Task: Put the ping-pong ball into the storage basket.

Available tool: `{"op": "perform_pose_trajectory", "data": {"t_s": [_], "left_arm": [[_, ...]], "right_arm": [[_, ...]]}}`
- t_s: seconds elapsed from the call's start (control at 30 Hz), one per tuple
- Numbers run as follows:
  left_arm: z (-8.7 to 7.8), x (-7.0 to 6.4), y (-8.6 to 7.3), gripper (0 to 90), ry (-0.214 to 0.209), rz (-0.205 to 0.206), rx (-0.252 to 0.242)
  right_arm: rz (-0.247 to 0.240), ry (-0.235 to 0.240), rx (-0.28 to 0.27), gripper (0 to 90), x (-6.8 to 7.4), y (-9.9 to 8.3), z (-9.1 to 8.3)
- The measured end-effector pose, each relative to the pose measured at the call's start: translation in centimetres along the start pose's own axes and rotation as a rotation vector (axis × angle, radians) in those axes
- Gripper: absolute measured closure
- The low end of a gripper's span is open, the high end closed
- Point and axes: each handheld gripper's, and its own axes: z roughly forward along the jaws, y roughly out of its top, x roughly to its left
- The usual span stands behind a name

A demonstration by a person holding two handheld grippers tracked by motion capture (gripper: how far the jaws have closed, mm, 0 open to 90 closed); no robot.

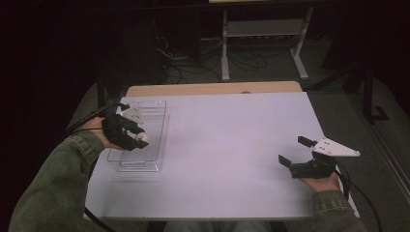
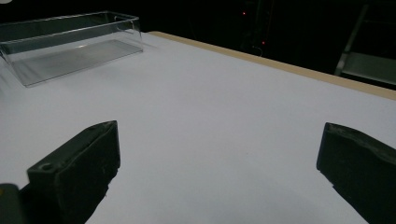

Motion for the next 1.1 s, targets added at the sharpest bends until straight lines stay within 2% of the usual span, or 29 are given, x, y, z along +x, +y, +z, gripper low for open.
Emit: {"op": "perform_pose_trajectory", "data": {"t_s": [0.07, 0.2, 0.4, 0.57, 0.63, 1.1], "left_arm": [[0.3, 0.1, 0.0, 50.8, -0.004, -0.016, 0.024], [0.6, 0.1, 0.1, 50.8, -0.006, -0.012, 0.053], [1.1, 0.0, 0.2, 50.8, -0.014, 0.002, 0.07], [1.3, 0.0, 0.1, 50.8, -0.016, -0.001, 0.069], [1.6, 0.0, 0.1, 50.8, -0.016, 0.003, 0.086], [2.3, 0.4, -0.1, 50.8, -0.02, 0.009, 0.114]], "right_arm": [[-0.002, 0.0, 0.002, 0.0, 0.0, 0.0, 0.0], [-0.004, 0.002, 0.004, 0.0, 0.0, 0.0, 0.0], [-0.004, 0.002, 0.006, 0.0, 0.0, 0.0, 0.0], [-0.004, 0.003, 0.006, 0.0, 0.1, 0.0, 0.0], [-0.005, 0.003, 0.008, 0.0, 0.1, 0.0, 0.1], [-0.01, 0.008, 0.016, 0.0, 0.1, 0.0, 0.2]]}}
